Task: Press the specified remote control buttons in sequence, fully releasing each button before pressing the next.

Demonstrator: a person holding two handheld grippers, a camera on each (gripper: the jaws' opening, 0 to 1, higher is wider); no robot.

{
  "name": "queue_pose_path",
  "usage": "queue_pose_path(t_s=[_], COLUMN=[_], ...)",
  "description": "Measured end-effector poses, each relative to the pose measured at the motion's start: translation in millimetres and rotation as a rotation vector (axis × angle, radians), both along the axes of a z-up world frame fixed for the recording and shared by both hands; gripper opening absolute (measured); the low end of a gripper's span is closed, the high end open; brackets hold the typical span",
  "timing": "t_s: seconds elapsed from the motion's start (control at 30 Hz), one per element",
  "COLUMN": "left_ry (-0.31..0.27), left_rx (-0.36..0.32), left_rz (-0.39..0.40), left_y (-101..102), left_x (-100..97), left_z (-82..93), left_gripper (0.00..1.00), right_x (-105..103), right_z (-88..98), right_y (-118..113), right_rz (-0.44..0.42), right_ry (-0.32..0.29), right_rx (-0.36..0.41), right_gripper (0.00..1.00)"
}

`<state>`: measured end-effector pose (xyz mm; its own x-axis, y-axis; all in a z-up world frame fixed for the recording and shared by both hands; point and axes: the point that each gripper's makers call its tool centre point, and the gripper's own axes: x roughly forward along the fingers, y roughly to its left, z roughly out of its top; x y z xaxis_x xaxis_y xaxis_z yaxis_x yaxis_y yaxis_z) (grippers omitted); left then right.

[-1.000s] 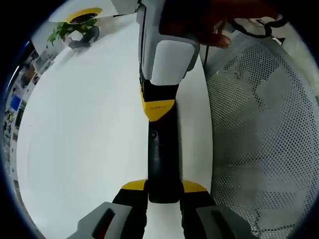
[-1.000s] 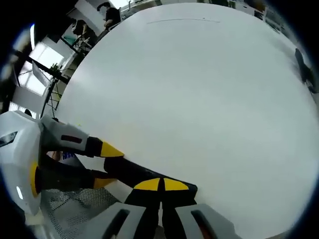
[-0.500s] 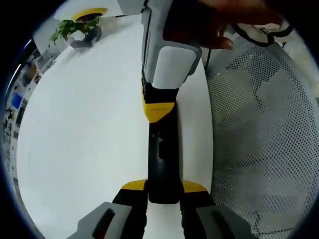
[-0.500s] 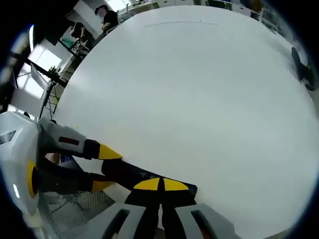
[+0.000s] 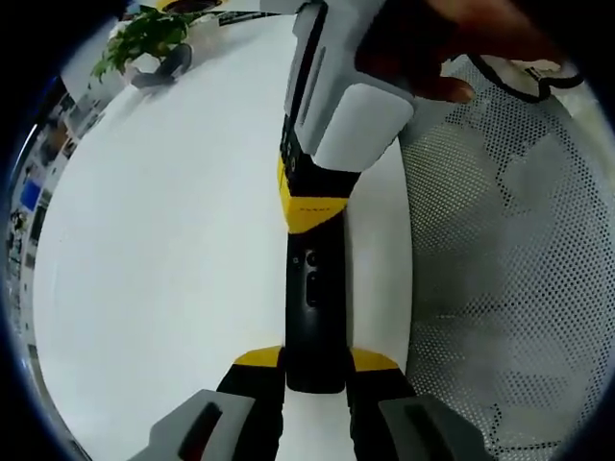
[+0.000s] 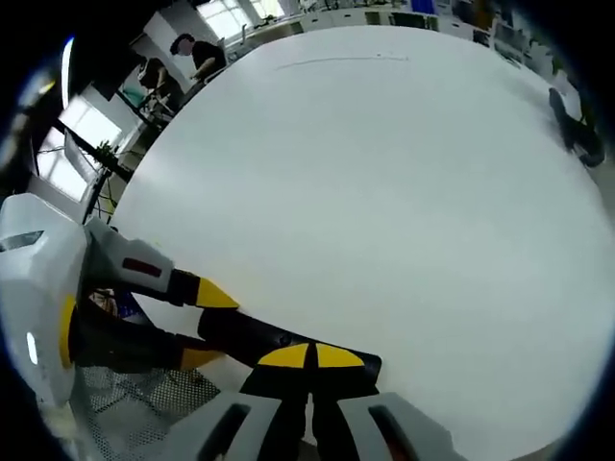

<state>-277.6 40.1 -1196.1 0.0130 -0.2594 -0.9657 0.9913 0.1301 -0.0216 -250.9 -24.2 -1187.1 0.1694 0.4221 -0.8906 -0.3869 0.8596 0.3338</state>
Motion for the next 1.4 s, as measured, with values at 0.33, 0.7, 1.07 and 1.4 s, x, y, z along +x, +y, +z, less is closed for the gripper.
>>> queue_pose_path(t_s=[0.33,0.7,1.07,1.4], left_ry=[-0.008,-0.004,-0.003,-0.008], left_rx=[-0.002,-0.014,-0.017,-0.034], left_rz=[0.008,0.027,0.036,0.05], left_y=[0,0,0,0], left_x=[-0.6,-0.8,-0.4,-0.3], left_z=[0.3,0.6,0.3,0.5], left_gripper=[0.24,0.24,0.24,0.24], right_x=[-6,-16,-14,-15], right_z=[1.4,3.5,2.3,0.7], right_y=[2,7,8,7], right_rz=[0.041,0.064,0.048,0.024], right_ry=[0.072,0.103,0.118,0.091], right_rx=[-0.001,0.01,0.003,-0.012], right_gripper=[0.0,0.0,0.0,0.0])
